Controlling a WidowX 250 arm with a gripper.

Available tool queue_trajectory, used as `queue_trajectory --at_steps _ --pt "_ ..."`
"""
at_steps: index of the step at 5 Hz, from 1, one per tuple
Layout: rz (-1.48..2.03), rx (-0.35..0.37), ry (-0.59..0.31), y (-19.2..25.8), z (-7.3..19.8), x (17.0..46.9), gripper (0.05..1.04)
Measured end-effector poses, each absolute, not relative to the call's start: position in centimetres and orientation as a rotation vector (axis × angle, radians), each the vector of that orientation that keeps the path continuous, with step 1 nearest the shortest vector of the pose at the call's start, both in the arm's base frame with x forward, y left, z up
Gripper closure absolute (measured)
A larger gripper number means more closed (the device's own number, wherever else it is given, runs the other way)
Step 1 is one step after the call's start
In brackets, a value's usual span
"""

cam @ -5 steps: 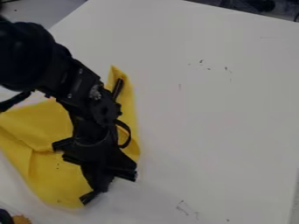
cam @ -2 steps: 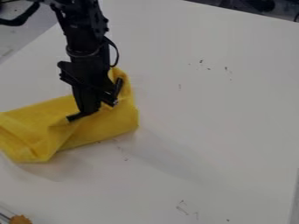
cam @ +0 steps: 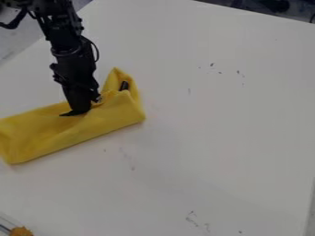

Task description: Fold the cloth from bottom right to top left

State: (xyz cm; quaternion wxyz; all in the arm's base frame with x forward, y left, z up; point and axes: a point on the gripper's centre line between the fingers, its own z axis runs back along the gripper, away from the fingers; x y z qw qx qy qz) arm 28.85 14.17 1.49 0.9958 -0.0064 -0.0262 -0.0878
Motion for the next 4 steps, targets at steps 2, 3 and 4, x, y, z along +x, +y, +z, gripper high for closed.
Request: queue_trajectory --at_steps 2,3,4 --pt "-0.191 -0.019 -0.084 15.2 1.0 29.6 0.639" --pt "-0.214 0.020 -0.102 15.9 1.3 30.1 0.330" --pt "-0.240 0.095 -0.136 17.1 1.6 30.7 0.093"
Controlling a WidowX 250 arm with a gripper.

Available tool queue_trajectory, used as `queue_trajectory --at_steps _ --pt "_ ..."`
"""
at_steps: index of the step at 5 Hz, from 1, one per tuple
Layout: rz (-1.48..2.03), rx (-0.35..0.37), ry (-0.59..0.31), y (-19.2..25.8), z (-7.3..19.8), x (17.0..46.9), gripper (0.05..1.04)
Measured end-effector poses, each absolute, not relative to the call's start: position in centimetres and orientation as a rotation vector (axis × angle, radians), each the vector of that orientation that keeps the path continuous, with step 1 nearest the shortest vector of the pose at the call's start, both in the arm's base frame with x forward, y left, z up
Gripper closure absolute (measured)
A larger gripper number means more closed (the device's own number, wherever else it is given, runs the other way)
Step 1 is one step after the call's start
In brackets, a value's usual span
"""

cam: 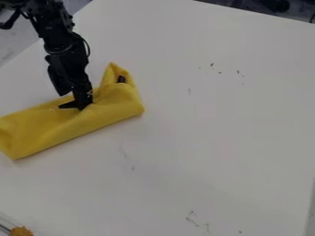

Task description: Fold the cloth from bottom right to top left

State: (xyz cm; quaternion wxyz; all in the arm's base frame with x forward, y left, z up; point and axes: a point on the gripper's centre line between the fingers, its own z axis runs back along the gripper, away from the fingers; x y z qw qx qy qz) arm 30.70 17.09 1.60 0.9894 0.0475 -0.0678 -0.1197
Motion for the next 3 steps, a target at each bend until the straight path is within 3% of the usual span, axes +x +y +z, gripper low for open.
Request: queue_trajectory --at_steps 1,3 --pt "-0.225 0.176 -0.202 17.9 3.5 31.2 0.081" --pt "-0.118 0.138 -0.139 16.8 4.3 30.7 0.084"
